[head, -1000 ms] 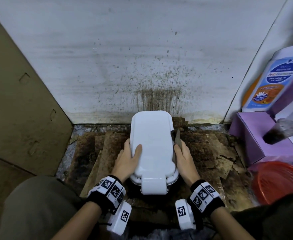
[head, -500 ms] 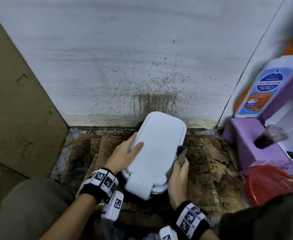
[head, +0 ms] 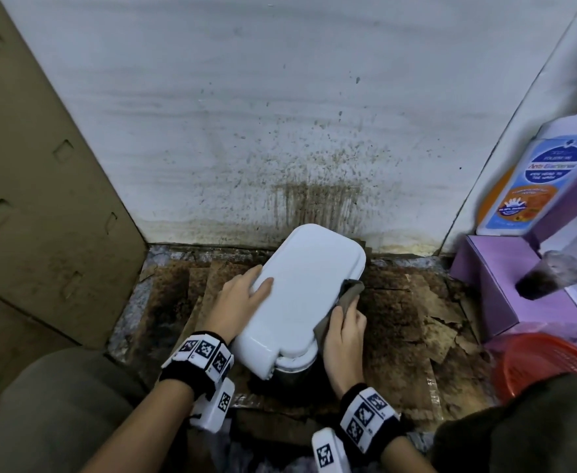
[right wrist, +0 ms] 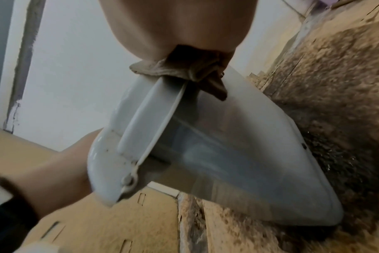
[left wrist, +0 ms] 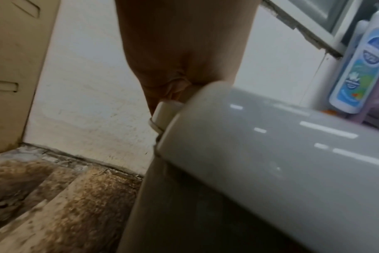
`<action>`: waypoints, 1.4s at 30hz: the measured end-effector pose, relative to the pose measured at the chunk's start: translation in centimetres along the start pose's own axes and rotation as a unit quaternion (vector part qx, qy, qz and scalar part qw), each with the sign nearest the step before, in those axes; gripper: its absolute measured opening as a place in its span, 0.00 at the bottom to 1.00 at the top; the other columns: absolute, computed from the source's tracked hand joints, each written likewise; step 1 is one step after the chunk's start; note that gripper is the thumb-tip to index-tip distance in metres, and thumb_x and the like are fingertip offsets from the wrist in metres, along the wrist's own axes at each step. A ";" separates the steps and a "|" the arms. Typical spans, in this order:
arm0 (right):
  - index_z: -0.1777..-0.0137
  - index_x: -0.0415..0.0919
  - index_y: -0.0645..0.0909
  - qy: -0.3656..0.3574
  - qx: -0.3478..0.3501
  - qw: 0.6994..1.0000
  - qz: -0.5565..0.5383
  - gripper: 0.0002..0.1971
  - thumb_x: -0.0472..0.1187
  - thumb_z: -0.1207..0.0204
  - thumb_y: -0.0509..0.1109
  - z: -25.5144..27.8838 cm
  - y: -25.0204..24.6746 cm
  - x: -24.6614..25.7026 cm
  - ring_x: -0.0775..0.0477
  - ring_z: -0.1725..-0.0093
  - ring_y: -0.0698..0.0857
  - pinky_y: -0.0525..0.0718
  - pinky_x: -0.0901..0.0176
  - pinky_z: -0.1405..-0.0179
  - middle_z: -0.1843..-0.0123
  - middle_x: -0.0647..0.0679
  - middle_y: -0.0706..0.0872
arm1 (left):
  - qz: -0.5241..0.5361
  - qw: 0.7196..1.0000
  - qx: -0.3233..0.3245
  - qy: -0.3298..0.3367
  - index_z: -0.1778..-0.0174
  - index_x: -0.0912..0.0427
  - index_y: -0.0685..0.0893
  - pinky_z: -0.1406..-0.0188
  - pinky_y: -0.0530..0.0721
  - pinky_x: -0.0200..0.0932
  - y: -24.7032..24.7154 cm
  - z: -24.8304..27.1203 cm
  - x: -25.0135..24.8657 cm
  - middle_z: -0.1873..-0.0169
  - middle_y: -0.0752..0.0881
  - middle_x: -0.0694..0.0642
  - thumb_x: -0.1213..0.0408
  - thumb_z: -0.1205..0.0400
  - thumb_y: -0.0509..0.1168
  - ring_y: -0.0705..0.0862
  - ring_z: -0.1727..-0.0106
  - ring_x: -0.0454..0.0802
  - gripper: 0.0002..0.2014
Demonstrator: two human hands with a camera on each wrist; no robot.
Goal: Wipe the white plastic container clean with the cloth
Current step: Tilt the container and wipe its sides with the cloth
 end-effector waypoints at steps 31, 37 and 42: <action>0.14 0.48 0.62 0.045 0.064 0.997 -0.007 0.23 0.47 0.09 0.51 -13.8 -4.0 4.0 0.51 0.24 0.71 0.66 0.56 0.33 0.25 0.54 0.73 | 0.231 0.960 0.090 -0.133 0.33 0.47 0.84 0.34 0.87 0.54 1.7 5.5 5.4 0.39 0.90 0.42 0.27 0.32 0.74 0.90 0.40 0.43 0.37; 0.20 0.48 0.70 0.015 -0.048 0.999 -0.008 0.21 0.49 0.10 0.50 -12.4 -6.7 2.1 0.42 0.24 0.74 0.71 0.51 0.33 0.24 0.45 0.77 | 0.139 0.985 -0.003 -0.107 0.56 0.51 0.88 0.65 0.81 0.47 -2.3 3.1 4.6 0.68 0.89 0.43 0.20 0.37 0.68 0.87 0.66 0.46 0.35; 0.21 0.37 0.71 -0.003 -0.196 0.981 -0.003 0.21 0.44 0.10 0.51 -8.0 -8.3 0.7 0.36 0.24 0.72 0.67 0.47 0.25 0.25 0.36 0.77 | 0.102 0.991 -0.057 -0.069 0.54 0.48 0.90 0.59 0.87 0.48 -4.4 1.2 3.7 0.62 0.92 0.45 0.30 0.26 0.69 0.90 0.59 0.44 0.24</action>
Point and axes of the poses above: each hand's wrist, its own z-axis away from the middle knuckle, its own y-axis out of the palm, x = y × z, the point moved 10 cm from there along -z, towards the middle knuckle
